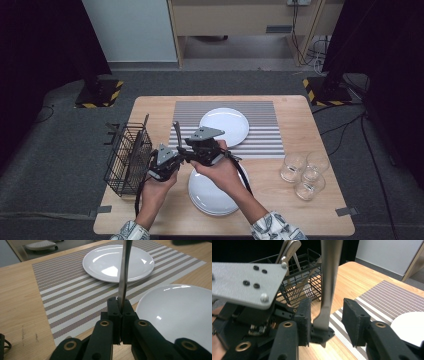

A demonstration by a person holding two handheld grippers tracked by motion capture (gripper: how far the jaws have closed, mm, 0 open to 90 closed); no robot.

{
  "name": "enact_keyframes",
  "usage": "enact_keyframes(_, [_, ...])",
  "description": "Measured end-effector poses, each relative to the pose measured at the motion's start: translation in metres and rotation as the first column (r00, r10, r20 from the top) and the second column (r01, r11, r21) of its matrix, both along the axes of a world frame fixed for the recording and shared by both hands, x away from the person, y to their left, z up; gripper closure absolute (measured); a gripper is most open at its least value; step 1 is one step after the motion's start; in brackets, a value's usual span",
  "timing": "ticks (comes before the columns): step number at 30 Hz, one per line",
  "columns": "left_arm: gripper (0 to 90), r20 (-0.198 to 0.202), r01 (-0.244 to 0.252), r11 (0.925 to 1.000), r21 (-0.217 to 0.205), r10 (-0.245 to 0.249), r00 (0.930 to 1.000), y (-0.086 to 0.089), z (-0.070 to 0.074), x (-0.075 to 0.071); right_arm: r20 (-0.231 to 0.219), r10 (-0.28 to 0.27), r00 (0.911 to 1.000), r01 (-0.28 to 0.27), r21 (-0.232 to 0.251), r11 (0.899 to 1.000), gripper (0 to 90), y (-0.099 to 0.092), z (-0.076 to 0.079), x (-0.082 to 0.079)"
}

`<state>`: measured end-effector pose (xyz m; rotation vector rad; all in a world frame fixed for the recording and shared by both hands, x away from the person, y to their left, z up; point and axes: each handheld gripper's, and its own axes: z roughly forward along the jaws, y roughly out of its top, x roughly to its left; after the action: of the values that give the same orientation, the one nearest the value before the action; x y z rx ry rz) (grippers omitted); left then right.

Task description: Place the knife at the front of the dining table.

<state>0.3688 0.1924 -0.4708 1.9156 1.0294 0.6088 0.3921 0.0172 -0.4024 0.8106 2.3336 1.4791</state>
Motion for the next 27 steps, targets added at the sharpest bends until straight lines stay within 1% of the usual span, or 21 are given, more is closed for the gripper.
enact_keyframes(5, [88.4,0.002,-0.009,1.0000,0.001,0.009,1.0000,0.003,0.000,0.000,-0.003,-0.011,0.9999,0.011,-0.016,1.000,49.1,-0.010,-0.004,-0.002])
enact_keyframes(10, [88.4,0.014,-0.010,0.9999,0.000,0.010,0.9998,0.004,0.001,-0.001,-0.012,-0.029,0.9995,0.029,-0.031,0.999,42.6,-0.023,-0.014,-0.002])
enact_keyframes(14, [88.4,0.020,-0.006,1.0000,0.007,0.006,0.9998,0.003,0.000,-0.002,-0.026,-0.060,0.9978,0.060,-0.032,0.998,37.6,-0.034,-0.023,-0.002])
enact_keyframes(16, [88.4,0.023,-0.004,0.9999,0.013,0.003,0.9997,0.002,0.000,-0.002,-0.020,-0.077,0.9968,0.076,-0.043,0.996,34.2,-0.039,-0.027,-0.002])
enact_keyframes(19, [88.4,0.023,-0.001,0.9999,0.012,0.001,0.9997,0.001,0.000,-0.003,-0.023,-0.107,0.9940,0.105,-0.064,0.992,27.5,-0.045,-0.034,0.000])
enact_keyframes(22, [88.4,0.026,0.002,0.9999,0.015,-0.003,0.9997,0.001,0.000,-0.004,-0.033,-0.123,0.9919,0.120,-0.085,0.989,24.5,-0.051,-0.041,0.002])
enact_keyframes(25, [88.4,0.029,0.000,0.9999,0.017,0.000,0.9996,0.001,0.001,-0.004,-0.043,-0.144,0.9886,0.140,-0.085,0.986,20.4,-0.060,-0.045,0.003])
enact_keyframes(27, [88.4,0.029,-0.002,0.9999,0.014,0.002,0.9996,0.002,0.001,-0.004,-0.057,-0.161,0.9854,0.155,-0.086,0.984,17.2,-0.067,-0.048,0.004])
